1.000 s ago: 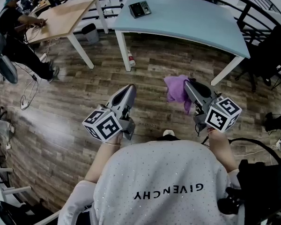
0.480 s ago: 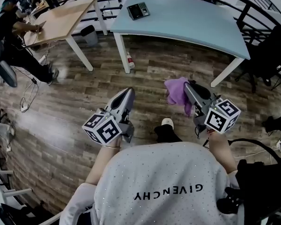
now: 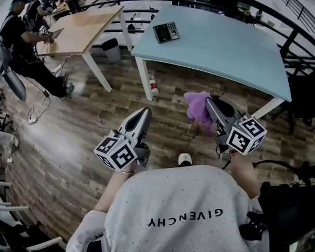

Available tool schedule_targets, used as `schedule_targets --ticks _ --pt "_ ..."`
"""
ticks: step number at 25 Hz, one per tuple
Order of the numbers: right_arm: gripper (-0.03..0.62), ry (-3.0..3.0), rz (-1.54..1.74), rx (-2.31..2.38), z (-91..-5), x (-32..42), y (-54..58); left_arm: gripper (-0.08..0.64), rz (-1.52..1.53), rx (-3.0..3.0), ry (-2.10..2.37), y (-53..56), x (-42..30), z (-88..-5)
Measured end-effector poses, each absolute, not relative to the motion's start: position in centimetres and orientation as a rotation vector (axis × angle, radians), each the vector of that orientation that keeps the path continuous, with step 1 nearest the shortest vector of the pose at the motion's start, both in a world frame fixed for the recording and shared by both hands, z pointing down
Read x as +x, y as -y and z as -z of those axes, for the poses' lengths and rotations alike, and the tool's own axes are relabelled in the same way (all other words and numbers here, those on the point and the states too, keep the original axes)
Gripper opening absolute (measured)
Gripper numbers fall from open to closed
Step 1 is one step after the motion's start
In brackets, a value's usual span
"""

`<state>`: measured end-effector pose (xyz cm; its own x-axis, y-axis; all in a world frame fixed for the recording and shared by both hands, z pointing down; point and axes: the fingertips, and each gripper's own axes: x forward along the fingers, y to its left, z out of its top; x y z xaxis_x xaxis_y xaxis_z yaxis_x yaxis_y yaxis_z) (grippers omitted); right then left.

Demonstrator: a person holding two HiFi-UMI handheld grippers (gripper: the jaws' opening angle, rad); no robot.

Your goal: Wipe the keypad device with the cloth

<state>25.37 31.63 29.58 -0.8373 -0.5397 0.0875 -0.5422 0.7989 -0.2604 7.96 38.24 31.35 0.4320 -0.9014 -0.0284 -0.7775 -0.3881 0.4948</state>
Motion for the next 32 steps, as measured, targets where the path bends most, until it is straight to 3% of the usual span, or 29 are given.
schedule_targets --ticks 18,32 --pt "0.044 2.980 -0.529 0.701 -32.2 27.1 -14.5 0.002 0.299 2.156 1.611 -22.7 10.0 -33.5" --pt "0.044 2.920 -0.511 0.700 -34.1 20.0 -2.8 0.002 0.314 2.175 1.431 -8.8 5.1 -36.0"
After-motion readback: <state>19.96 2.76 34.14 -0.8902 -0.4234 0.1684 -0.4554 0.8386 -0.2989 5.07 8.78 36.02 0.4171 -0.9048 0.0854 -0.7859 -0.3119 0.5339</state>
